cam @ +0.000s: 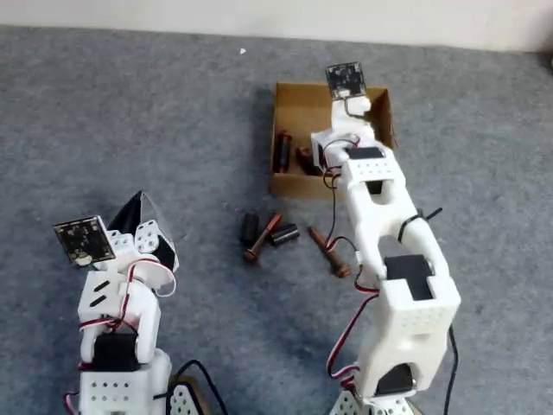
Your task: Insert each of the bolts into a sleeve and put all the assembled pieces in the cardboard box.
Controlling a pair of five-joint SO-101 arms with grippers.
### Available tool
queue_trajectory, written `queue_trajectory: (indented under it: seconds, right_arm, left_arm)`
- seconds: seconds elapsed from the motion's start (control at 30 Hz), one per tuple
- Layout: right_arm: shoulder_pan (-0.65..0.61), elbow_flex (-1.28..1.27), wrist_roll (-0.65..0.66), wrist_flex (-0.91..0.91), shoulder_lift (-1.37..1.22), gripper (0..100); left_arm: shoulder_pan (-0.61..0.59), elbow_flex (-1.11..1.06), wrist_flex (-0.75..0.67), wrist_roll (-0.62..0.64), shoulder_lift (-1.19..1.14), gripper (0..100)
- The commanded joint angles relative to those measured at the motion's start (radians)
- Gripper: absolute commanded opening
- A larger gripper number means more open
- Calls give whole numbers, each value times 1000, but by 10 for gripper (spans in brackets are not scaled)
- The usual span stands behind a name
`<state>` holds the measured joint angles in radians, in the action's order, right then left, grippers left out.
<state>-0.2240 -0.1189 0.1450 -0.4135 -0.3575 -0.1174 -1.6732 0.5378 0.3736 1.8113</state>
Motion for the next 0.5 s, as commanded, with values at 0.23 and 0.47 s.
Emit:
queue_trajectory:
  seconds: [0.23,0.47]
  right_arm:
    - [-44,38,-9,-245,289,55]
    - [-262,24,-46,-516,357,52]
  left_arm:
    - [15,-22,-8,-129,10,7]
    - [13,-22,-9,-152,10,7]
